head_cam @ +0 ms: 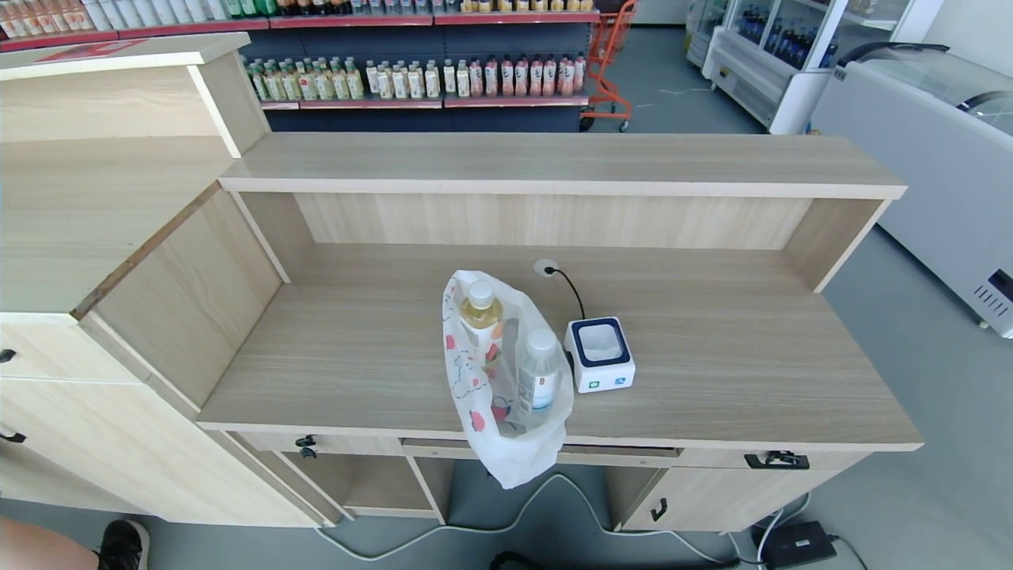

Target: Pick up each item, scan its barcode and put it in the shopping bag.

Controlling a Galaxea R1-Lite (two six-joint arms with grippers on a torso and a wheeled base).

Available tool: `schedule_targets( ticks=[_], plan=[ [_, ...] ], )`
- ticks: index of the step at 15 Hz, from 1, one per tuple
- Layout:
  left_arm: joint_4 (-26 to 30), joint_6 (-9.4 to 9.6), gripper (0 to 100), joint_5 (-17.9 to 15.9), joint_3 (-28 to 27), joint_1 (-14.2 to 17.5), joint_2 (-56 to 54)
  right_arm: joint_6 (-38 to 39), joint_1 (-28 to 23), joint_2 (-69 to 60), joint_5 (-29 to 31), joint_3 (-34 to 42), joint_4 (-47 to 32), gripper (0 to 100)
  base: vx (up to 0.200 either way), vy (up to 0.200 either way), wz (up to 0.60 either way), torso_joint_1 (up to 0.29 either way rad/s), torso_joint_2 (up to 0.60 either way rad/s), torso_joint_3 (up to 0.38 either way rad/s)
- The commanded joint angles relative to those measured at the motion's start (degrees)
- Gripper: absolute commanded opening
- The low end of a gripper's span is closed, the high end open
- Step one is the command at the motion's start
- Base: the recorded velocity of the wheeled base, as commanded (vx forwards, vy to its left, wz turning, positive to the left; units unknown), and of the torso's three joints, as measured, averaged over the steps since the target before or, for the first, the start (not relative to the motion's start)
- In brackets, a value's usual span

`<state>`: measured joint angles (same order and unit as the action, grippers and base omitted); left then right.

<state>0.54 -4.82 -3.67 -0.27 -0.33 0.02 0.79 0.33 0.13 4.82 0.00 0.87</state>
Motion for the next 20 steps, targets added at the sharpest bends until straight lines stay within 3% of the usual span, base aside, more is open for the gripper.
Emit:
schedule_targets(
  ticks=[1, 20],
  plan=[
    [-0.01, -0.02, 100, -0.02, 0.00, -0.02, -0.02, -0.09, 0.02, -0.13, -0.07, 0.00, 0.01, 100, 0.000, 0.000, 0.00, 0.000, 0.00, 0.000],
    [-0.01, -0.02, 100, -0.02, 0.00, -0.02, -0.02, -0.53, 0.02, -0.13, -0.24, 0.00, -0.43, 100, 0.000, 0.000, 0.00, 0.000, 0.00, 0.000]
  ],
)
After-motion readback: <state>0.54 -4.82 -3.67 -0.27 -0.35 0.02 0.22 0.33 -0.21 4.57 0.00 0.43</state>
